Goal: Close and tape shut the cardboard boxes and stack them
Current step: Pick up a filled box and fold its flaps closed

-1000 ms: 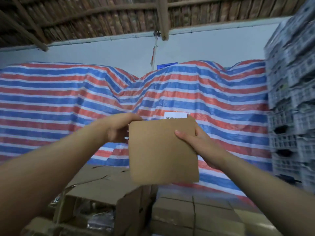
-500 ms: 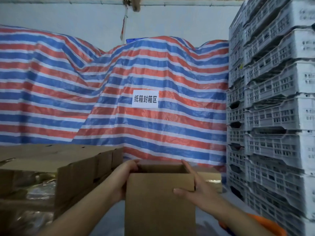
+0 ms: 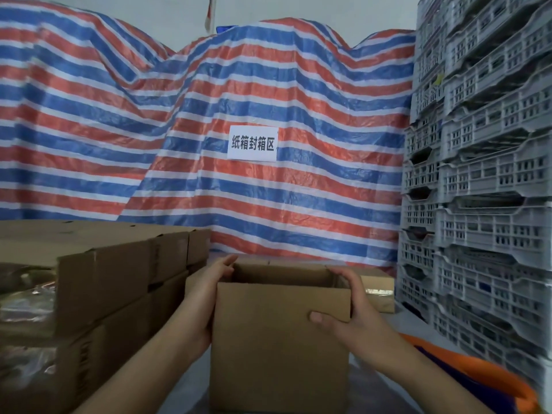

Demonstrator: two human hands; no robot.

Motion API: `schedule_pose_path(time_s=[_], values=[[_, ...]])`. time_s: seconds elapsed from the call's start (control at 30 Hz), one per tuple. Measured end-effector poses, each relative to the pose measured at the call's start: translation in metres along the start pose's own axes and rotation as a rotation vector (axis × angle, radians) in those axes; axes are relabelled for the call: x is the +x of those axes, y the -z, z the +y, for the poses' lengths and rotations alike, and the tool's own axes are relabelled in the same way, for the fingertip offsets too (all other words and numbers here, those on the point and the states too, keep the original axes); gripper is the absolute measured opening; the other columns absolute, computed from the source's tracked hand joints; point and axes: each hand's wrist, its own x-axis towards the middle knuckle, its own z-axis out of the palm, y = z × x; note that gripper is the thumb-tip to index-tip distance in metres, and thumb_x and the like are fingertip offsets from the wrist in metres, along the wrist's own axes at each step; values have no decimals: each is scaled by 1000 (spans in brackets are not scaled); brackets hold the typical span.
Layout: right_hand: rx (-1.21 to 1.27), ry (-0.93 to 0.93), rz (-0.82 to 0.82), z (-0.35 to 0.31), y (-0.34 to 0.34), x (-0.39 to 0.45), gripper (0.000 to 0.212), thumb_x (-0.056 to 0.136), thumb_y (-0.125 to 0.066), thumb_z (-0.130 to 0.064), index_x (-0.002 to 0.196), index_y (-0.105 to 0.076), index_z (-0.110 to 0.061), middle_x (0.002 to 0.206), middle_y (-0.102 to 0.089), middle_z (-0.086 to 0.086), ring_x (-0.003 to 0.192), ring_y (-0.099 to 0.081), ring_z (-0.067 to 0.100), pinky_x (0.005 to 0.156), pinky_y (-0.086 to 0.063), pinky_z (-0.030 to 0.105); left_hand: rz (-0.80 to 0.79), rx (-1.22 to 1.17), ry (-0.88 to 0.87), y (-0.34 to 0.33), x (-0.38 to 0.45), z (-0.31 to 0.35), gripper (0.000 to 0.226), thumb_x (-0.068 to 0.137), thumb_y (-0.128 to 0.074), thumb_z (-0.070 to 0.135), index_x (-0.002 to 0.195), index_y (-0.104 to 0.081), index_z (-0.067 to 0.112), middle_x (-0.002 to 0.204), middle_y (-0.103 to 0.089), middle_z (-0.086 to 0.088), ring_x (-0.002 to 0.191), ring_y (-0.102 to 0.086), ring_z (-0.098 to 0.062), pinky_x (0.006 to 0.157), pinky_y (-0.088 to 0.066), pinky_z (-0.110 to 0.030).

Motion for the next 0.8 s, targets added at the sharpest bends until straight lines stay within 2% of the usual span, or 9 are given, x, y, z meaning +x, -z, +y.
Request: schedule_pose_path(time_s=[0.13,0.27,0.4,0.47,0.6,0.67,0.8], values=[[15,10,0,0,-1,-5,83,42,-77,-84,115,-38,-72,118,-67,-9,100,-71,10,77,-60,29,10,-21,-43,1,3,-5,22,91,-58,37,96,-75,24,97,-74,-15,94,-70,-32,86,-54,-43],[32,26,-16,-3,-2,-7,60,56,-75,-67,106,-42,-76,118,-67,-4,96,-72,10,73,-60,26,-12,-30,-82,4,7,-9,24,93,-55,37,103,-74,25,99,-75,-11,93,-71,-28,82,-55,-40],[39,23,-21,-5,-3,-10,58,56,-73,-66,103,-41,-77,120,-66,-3,100,-72,14,80,-61,34,-12,-14,-129,6,12,-13,30,95,-54,39,123,-62,31,117,-68,-10,105,-67,-28,86,-55,-42],[41,30,-18,-5,-4,-11,59,55,-73,-67,104,-42,-77,120,-66,-3,102,-71,16,81,-62,35,6,-15,-160,8,12,-15,24,95,-54,39,118,-60,36,112,-68,-8,101,-67,-27,79,-57,-41],[54,41,-19,-7,-5,-11,56,55,-74,-65,101,-43,-78,118,-67,-4,97,-72,11,73,-60,27,11,-1,-181,9,11,-15,17,95,-52,37,104,-66,33,100,-73,-6,92,-70,-23,65,-56,-37],[53,42,-19,-7,-5,-11,55,56,-74,-64,100,-43,-78,116,-67,-5,97,-72,10,73,-60,27,20,8,-180,9,12,-15,20,94,-53,39,106,-67,30,100,-73,-6,92,-71,-23,68,-56,-38],[40,42,-19,-6,-4,-10,55,58,-74,-64,101,-43,-78,118,-67,-4,98,-71,10,74,-60,27,11,15,-156,9,11,-18,29,94,-54,42,114,-67,25,111,-71,-9,103,-68,-27,84,-56,-45]])
